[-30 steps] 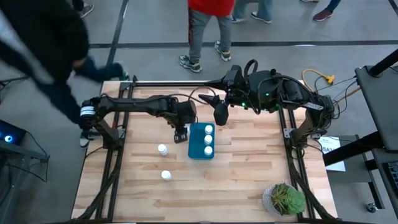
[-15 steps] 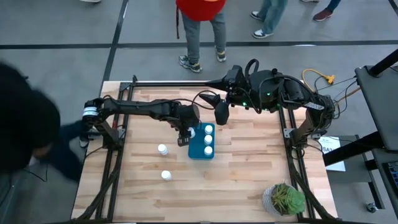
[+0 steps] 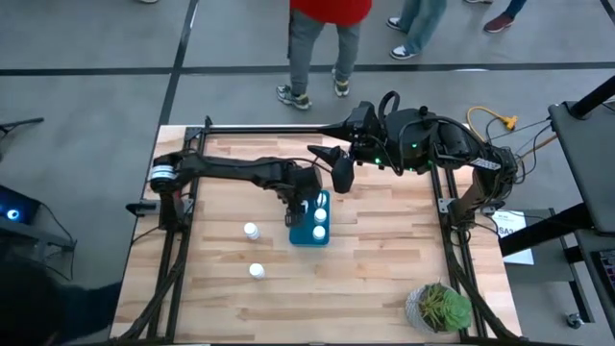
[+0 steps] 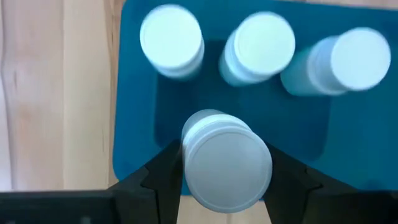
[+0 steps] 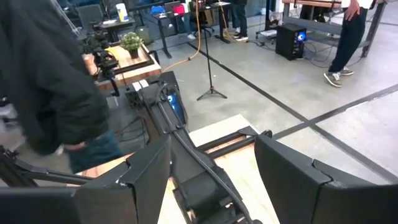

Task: Pick and place pill bottles into a basket
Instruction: Put the white medicine bottle into the container

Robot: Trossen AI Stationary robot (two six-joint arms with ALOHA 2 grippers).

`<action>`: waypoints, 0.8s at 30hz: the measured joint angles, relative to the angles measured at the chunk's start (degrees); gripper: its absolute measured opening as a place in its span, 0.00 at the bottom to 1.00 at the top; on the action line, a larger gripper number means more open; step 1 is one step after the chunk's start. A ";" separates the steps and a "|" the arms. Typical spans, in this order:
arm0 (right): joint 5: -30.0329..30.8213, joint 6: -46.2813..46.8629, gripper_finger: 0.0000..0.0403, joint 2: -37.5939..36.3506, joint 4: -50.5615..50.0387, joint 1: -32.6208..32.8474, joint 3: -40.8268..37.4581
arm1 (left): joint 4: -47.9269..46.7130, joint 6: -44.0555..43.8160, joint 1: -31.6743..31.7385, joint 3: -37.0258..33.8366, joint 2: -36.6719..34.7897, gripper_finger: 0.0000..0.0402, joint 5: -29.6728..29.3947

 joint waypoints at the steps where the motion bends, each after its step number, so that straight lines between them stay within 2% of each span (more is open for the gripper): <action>1: 0.00 0.26 0.56 0.00 0.00 0.00 0.00 | -0.19 0.23 0.01 0.78 0.48 0.39 -0.01; 13: -0.48 1.42 0.56 0.00 0.02 0.02 0.00 | -0.51 4.84 1.21 2.01 4.21 0.39 -3.22; 24: -0.48 1.20 0.56 0.00 0.04 0.02 0.00 | 2.37 5.02 1.91 1.05 4.74 0.39 -3.13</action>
